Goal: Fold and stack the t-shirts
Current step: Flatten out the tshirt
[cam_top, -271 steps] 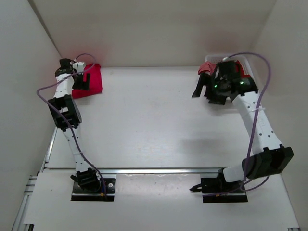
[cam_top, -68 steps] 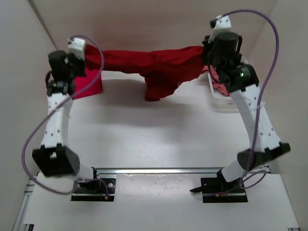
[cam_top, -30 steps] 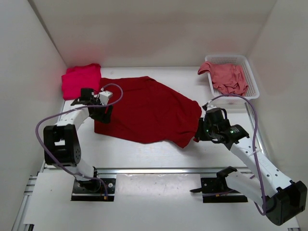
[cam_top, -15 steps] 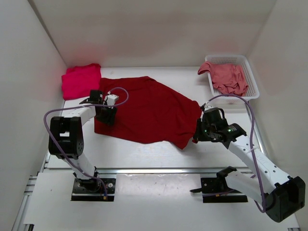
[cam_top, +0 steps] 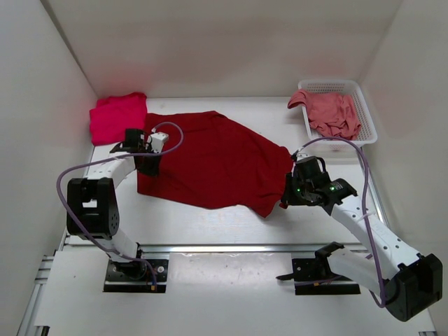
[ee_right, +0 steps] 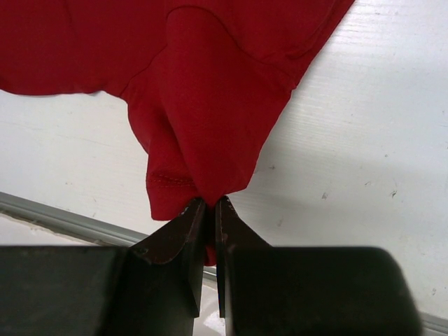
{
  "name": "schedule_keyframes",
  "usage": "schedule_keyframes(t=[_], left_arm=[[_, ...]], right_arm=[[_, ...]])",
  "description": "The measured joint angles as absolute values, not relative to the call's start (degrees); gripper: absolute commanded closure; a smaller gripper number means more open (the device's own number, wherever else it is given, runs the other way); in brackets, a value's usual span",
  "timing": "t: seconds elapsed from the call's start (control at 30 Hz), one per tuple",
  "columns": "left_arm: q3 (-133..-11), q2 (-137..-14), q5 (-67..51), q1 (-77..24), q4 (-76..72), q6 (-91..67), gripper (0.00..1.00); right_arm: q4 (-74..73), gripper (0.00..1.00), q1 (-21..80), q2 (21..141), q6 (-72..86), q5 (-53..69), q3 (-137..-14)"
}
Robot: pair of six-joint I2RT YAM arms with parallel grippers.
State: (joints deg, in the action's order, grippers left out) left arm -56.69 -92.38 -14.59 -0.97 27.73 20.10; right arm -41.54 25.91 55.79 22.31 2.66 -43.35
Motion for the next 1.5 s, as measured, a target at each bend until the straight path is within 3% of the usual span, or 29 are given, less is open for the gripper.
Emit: schedule_keyframes(t=[0.03, 0.13, 0.17, 0.23, 0.53, 0.63, 0.8, 0.93, 1.23, 1.43, 1.5], left_arm=[[-56.7, -92.0, -14.6, -0.8, 27.6, 20.2, 0.97], [-56.3, -91.7, -14.1, -0.6, 26.5, 20.3, 0.46], [-56.2, -91.7, -13.8, -0.6, 26.4, 20.7, 0.4], [-56.2, -92.3, -13.3, -0.9, 26.3, 20.3, 0.37], [-58.8, -99.1, -9.6, -3.6, 26.1, 20.1, 0.36], [-60.2, -100.7, -9.0, -3.8, 25.8, 19.9, 0.4], [-61.4, -101.9, -9.4, -3.2, 25.9, 18.9, 0.64], [-61.4, -101.9, -10.0, -2.9, 26.2, 18.7, 0.77], [-59.9, -98.6, -10.1, -1.5, 26.8, 17.9, 0.71], [-57.3, -95.3, -10.0, -1.3, 26.5, 17.9, 0.75], [-56.6, -95.3, -10.0, -1.3, 26.7, 17.9, 0.72]], right_arm=[[-41.5, 1.0, 25.9, 55.8, 22.3, 2.7, -43.4], [-41.5, 1.0, 25.8, 55.3, 22.3, 2.7, -43.4], [-41.5, 1.0, 25.8, 55.2, 22.3, 2.7, -43.4], [-41.6, 1.0, 25.7, 54.8, 22.3, 2.7, -43.4], [-42.3, 1.0, 25.7, 52.7, 22.5, 2.9, -43.3], [-42.9, 1.0, 25.7, 52.0, 22.5, 3.1, -43.3], [-43.7, 1.0, 25.4, 51.3, 22.6, 3.3, -43.3], [-43.9, 1.0, 25.2, 51.1, 22.5, 3.5, -43.3], [-43.9, 1.0, 25.0, 51.2, 22.5, 3.6, -43.3], [-44.1, 1.0, 24.8, 51.2, 22.5, 3.8, -43.3], [-44.3, 0.99, 24.6, 51.2, 22.4, 3.9, -43.3]])
